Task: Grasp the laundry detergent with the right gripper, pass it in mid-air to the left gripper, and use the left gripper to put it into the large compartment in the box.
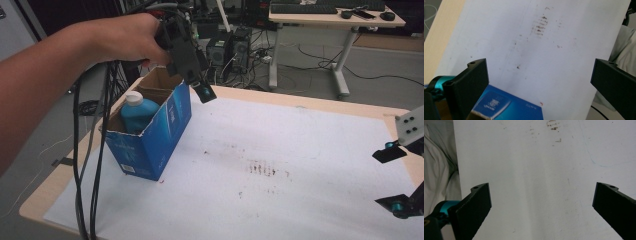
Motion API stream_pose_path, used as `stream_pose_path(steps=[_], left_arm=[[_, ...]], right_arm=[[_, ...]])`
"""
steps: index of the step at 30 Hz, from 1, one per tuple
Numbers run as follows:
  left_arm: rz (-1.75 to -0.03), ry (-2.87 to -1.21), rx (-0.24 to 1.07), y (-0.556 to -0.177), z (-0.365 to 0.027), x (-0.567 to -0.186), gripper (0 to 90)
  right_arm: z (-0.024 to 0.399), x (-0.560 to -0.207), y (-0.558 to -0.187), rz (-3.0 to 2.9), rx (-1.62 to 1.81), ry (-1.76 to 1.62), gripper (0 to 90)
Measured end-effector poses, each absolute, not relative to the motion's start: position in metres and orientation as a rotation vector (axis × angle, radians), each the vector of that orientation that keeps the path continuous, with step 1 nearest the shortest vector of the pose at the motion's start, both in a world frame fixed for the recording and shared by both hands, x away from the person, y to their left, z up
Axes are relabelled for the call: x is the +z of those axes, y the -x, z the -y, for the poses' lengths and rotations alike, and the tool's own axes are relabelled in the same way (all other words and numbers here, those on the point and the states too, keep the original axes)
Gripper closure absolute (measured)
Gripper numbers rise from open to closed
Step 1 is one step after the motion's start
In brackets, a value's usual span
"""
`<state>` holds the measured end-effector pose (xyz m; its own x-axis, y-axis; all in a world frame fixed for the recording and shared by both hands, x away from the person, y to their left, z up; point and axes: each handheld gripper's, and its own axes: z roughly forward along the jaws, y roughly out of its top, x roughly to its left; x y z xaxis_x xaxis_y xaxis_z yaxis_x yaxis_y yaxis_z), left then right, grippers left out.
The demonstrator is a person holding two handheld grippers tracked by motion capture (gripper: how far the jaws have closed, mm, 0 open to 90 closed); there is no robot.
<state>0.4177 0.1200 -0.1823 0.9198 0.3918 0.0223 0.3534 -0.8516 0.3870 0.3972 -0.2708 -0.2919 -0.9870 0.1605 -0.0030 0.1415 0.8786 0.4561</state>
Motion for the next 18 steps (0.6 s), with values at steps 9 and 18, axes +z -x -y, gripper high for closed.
stream_pose_path(steps=[9, 18], left_arm=[[-0.423, -2.744, 0.13, -0.415, -0.092, -0.195, 1.6], [-0.378, -2.798, 0.112, -0.415, -0.07, -0.212, 1.6]], right_arm=[[0.269, -0.292, -0.397, -3.005, 0.725, -0.251, 1.3], [0.266, -0.291, -0.398, -3.011, 0.725, -0.247, 1.3]])
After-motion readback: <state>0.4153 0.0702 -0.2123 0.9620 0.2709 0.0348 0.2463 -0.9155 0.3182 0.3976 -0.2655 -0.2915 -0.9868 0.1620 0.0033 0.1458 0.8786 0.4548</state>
